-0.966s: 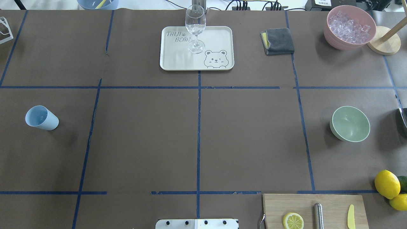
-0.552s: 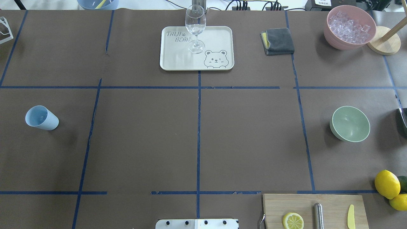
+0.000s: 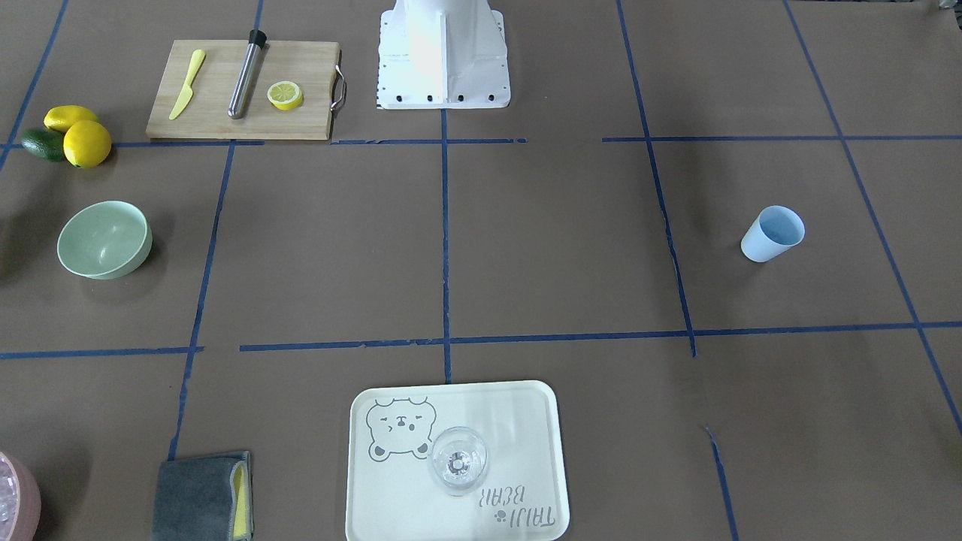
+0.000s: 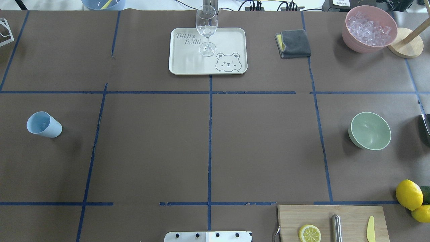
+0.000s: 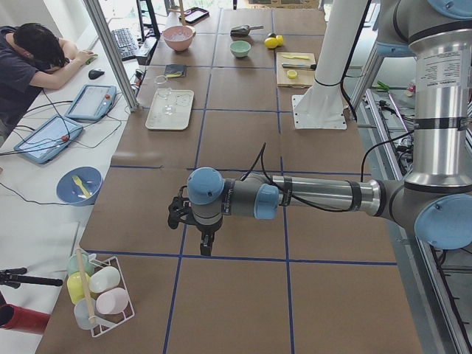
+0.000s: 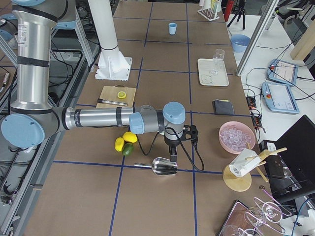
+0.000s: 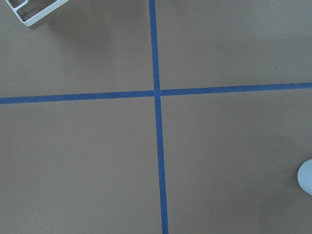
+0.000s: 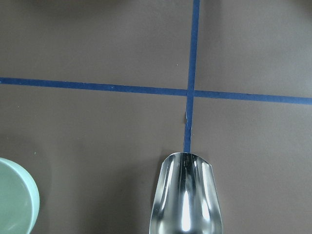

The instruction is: Pour ice into bowl

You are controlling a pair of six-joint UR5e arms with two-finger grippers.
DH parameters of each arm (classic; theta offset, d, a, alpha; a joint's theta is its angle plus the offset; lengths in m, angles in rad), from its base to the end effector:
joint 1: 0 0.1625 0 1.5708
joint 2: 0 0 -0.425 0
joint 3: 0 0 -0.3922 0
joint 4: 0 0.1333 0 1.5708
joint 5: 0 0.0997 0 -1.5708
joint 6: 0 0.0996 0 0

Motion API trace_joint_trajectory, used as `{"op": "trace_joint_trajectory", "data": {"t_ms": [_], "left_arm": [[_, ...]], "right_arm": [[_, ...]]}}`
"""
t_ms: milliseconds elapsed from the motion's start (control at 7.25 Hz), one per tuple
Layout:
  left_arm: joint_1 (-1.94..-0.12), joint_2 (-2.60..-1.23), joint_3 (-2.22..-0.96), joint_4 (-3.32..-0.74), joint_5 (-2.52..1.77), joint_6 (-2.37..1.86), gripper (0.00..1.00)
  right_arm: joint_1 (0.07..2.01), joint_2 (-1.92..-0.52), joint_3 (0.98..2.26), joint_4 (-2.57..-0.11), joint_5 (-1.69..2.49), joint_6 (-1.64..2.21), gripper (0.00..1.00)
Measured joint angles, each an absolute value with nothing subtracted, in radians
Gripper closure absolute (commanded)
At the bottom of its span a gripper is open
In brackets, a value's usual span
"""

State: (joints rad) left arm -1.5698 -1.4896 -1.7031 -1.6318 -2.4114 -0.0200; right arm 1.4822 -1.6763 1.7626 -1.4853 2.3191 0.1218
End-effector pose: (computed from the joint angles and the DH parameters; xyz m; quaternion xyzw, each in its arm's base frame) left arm -0.0586 -0.4638 0.6209 0.0469 0.4079 0.0142 0.9117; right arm 0.0249 -0.4607 0.6062 0.0412 -0.3705 -0.0160 0.9278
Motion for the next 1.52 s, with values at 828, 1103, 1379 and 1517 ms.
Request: {"op": "trace_joint_trajectory", "data": {"t_ms": [828,1103,1379,1517], "left_arm": [[-1.571,-1.489,-1.706,-1.635,-2.413,-0.020,0.00],[-1.569,-1.489,-1.705,-1.650,-2.412,-0.020,0.00],[-1.569,-1.489,-1.704,-1.660,-2.413,-0.020,0.00],[-1.569,-1.489,-1.705,-1.662,-2.413,-0.020,0.00]], "right_arm": [[1.319,-1.666,1.824,-1.277,2.358,0.276,0.00],[1.137,-1.684,1.823,-1.129,2.258,0.521,0.05],[1.019,-1.713,1.811,-1.039,2.181,0.670,0.13],[0.999,-1.734,1.803,-1.023,2.165,0.686,0.13]]}}
